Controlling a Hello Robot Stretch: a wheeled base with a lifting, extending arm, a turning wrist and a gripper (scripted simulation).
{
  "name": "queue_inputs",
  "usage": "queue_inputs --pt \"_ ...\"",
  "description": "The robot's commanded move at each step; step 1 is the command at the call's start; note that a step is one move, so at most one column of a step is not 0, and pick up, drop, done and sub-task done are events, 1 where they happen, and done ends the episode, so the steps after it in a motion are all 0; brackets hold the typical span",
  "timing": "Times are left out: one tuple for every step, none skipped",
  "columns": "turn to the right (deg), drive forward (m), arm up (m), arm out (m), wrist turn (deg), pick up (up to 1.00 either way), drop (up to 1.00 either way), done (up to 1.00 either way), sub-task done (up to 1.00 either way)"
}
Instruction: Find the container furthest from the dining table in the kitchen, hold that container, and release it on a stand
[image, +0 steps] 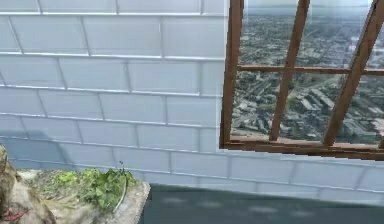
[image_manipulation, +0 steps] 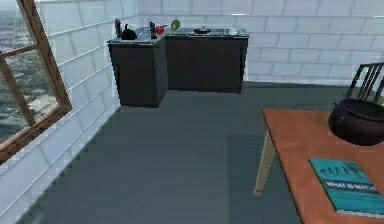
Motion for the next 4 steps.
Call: queue_inputs --pt "45.0 0.00 0.00 0.00 0.0 0.00 0.00 0.00 0.00" --pt "45.0 0.00 0.00 0.00 0.0 0.00 0.00 0.00 0.00" --pt "12.0 0.00 0.00 0.00 0.0 0.00 0.00 0.00 0.00" --pt "0.0 0.60 0.00 0.00 0.0 0.00 0.00 0.00 0.00"
